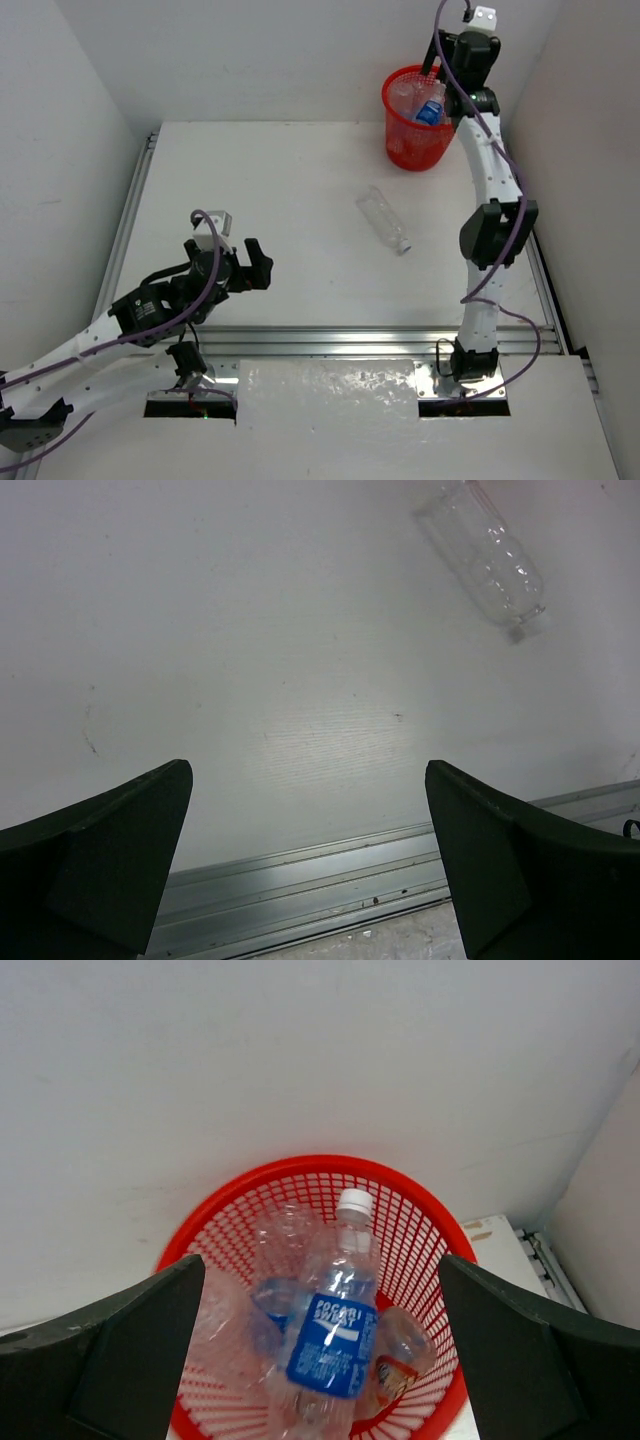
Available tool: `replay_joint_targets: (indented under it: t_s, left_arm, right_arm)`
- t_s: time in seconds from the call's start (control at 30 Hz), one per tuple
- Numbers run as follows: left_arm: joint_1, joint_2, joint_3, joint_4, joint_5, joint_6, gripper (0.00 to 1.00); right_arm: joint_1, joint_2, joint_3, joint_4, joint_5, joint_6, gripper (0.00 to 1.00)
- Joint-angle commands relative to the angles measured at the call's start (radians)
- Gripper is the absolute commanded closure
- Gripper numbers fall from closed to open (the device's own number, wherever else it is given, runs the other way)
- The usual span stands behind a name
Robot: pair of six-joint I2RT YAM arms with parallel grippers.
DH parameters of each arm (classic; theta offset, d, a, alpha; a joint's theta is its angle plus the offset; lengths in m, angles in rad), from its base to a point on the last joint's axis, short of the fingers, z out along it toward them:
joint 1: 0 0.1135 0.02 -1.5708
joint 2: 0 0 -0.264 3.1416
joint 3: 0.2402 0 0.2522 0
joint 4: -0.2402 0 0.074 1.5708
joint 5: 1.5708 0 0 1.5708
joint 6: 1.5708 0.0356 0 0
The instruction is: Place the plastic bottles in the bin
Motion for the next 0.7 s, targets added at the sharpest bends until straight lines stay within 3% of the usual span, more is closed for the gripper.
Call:
replay_joint_targets:
  t_s: [0.0,0.07,0.17,0.33,0.5,0.67]
  left_arm:
    - [0.016,-0.027,0.013,0.017,-0.024,-0.006,0.0]
    - [0.024,-0.044,0.017,-0.001,-0.047,-0.027,0.0]
    - [0.033,-0.093,0.011,0.007,-0.053,-0.033,0.0]
    - [0.039,-0.137,0.004,0.013,-0.047,-0.035,0.0]
    - [0.039,-0.13,0.0,0.022,-0.022,-0.021,0.0]
    - [0.039,-0.137,-0.003,0.033,-0.002,-0.009,0.0]
  right_arm:
    - [0.002,-0.245,-0.015,-0.051,-0.068,0.002,0.01]
    - [0.011,-0.389,-0.19,-0.114,-0.253,0.01,0.01]
    - [0.058,-0.534,-0.423,-0.17,-0.404,-0.024,0.01]
    - [0.201,-0.631,-0.69,-0.265,-0.368,-0.146,0.01]
    - [0.23,-0.55,-0.795,-0.236,-0.336,-0.146,0.02]
    - [0.252,-0.337,-0.666,-0.307,-0.337,-0.172,0.04]
